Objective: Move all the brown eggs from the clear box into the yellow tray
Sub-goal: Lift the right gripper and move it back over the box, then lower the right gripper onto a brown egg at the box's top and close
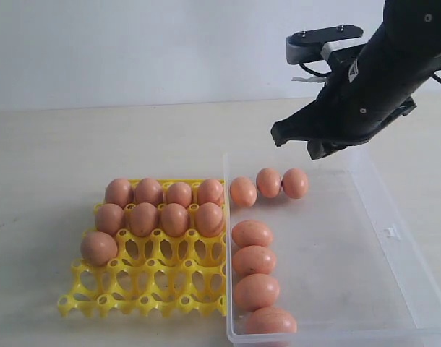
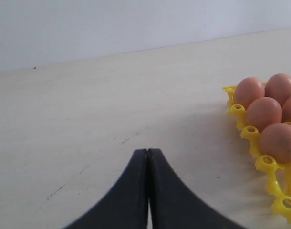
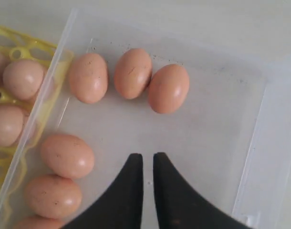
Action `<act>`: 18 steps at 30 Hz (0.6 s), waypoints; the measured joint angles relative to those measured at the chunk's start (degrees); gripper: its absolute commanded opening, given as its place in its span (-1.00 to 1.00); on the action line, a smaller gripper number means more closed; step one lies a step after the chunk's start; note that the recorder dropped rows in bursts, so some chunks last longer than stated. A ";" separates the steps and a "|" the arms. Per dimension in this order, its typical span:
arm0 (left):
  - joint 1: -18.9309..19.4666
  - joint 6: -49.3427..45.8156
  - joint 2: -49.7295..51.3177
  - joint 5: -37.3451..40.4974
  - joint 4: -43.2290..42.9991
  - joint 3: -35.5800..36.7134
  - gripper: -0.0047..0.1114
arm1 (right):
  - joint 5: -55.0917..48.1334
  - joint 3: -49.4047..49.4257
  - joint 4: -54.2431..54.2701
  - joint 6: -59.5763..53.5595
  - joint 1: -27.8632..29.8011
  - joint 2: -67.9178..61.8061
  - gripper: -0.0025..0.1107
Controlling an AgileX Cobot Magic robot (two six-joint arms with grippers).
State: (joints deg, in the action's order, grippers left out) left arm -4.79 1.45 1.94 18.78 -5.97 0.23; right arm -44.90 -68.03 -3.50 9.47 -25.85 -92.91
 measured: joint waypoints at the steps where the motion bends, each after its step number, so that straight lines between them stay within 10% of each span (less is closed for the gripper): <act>1: 0.00 0.00 0.00 0.00 0.00 0.00 -0.92 | -1.77 -1.55 2.22 -1.18 1.08 -1.48 -0.31; 5: 0.00 0.00 0.00 0.00 0.00 0.00 -0.92 | -4.38 -7.10 6.62 -2.31 4.05 -7.88 -0.02; 18: 0.00 0.00 0.00 0.00 0.00 0.00 -0.92 | -4.60 -15.95 8.08 -1.96 7.09 -21.60 -0.02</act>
State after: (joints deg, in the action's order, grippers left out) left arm -4.79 1.45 1.94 18.78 -5.97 0.23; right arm -49.51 -83.98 4.58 7.51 -18.76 -114.50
